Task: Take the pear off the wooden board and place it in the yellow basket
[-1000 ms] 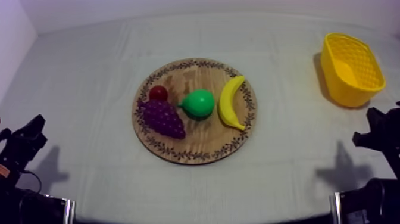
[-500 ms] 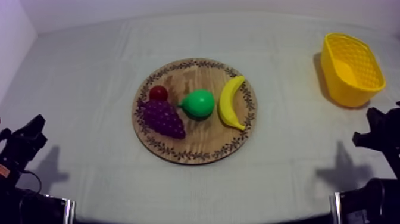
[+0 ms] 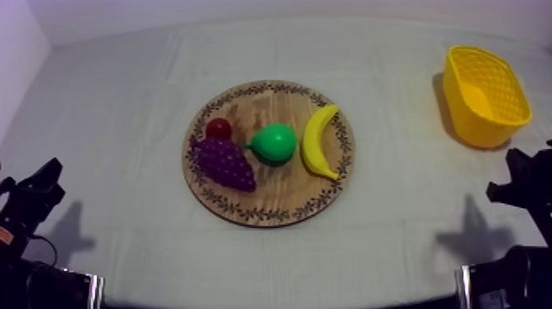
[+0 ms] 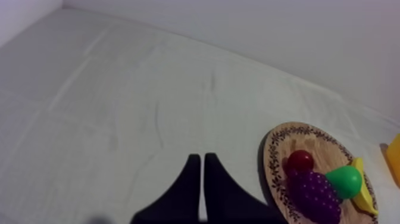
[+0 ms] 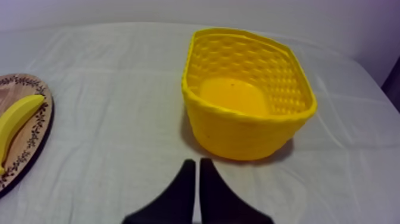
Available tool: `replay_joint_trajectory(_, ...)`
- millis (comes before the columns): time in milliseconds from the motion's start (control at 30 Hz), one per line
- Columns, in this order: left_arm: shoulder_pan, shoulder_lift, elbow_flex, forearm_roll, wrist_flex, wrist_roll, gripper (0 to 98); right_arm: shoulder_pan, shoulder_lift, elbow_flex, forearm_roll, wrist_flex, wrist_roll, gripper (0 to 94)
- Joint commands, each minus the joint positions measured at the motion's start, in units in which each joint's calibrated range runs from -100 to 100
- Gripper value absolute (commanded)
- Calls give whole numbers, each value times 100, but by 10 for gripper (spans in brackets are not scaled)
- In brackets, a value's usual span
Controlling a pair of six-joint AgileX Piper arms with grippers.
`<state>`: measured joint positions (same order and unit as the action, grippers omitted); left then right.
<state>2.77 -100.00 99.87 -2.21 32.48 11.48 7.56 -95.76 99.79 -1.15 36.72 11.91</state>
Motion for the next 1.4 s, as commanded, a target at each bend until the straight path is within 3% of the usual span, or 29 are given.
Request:
replay_joint_trajectory(0, 1, 0, 2, -2, 1, 0, 1, 2, 0, -1, 0, -3, 2, 2)
replay_joint_trajectory(167, 1, 0, 2, -2, 1, 0, 1, 2, 0, -1, 0, -3, -6, 2)
replay_joint_trajectory(433, 1, 0, 2, -2, 1, -2, 1, -78, 0, -1, 0, 126, -382, 4)
replay_joint_trajectory(667, 1, 0, 2, -2, 1, -3, 1, -132, 0, -1, 10, 197, -286, 14)
replay_joint_trajectory(767, 1, 0, 2, -2, 1, -3, 1, -234, 0, -1, 23, 209, -254, 56)
replay_joint_trajectory(933, 1, 0, 2, -2, 1, -3, 1, -348, 0, -18, 164, 153, -468, 251)
replay_joint_trajectory(1067, 1, 0, 2, -2, 1, -3, 1, -463, 85, -294, 329, 67, -610, 331)
replay_joint_trajectory(1367, 1, 0, 2, -2, 1, 0, 1, -875, 1843, -2282, 431, 243, -668, 473)
